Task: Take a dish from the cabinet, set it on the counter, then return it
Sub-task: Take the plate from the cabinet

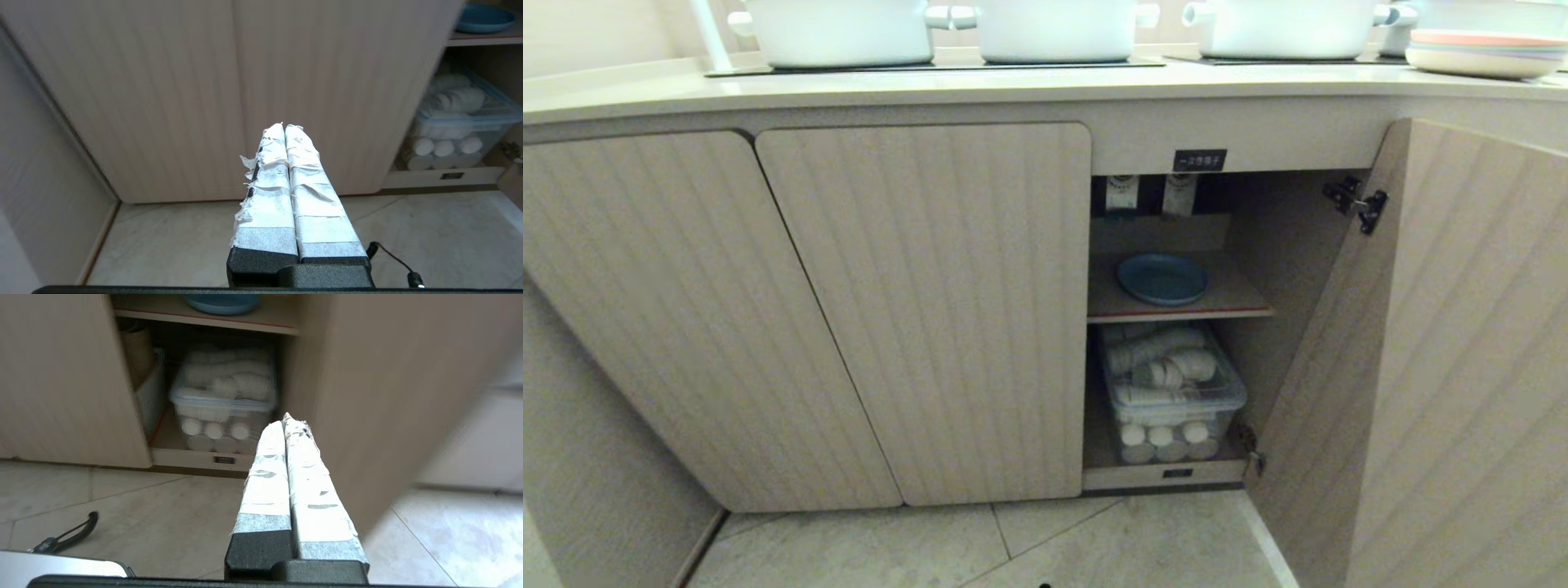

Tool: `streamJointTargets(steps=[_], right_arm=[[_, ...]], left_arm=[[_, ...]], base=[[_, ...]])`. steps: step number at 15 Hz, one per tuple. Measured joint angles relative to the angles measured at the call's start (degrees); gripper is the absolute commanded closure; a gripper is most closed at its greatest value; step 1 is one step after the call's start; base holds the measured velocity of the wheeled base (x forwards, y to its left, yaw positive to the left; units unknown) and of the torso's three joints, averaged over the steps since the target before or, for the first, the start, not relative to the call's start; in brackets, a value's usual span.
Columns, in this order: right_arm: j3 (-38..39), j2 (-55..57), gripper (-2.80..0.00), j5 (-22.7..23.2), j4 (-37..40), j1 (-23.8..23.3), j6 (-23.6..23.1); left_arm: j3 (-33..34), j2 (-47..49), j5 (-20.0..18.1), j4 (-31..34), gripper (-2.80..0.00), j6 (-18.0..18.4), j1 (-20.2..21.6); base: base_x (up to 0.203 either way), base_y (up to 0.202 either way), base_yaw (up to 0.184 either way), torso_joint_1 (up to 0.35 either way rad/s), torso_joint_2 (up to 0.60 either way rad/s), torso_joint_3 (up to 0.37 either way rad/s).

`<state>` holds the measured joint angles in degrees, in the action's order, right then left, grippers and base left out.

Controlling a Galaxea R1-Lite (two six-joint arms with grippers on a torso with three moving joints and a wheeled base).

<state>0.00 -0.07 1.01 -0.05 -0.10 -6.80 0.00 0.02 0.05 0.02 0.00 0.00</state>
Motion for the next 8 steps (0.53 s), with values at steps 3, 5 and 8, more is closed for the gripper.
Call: streamJointTargets(steps=[3,5,8], right_arm=[[0.00,0.00,0.00,0.03,-0.02,-0.04,0.02],[0.00,0.00,0.00,0.04,-0.04,0.00,0.00],[0.00,0.00,0.00,-0.02,0.08,-0.01,0.00]], left_arm=[[0.00,0.00,0.06,-0.01,0.00,0.00,-0.05],[0.00,0.00,0.00,0.00,0.00,0.00,0.00],[0.00,0.00,-0.05,-0.02,0.00,0.02,-0.01]], base=[[0.000,0.155,-0.004,0.002,0.00,0.003],[0.000,0.000,0.000,0.000,0.00,0.000],[0.000,0.000,0.000,0.000,0.00,0.000]])
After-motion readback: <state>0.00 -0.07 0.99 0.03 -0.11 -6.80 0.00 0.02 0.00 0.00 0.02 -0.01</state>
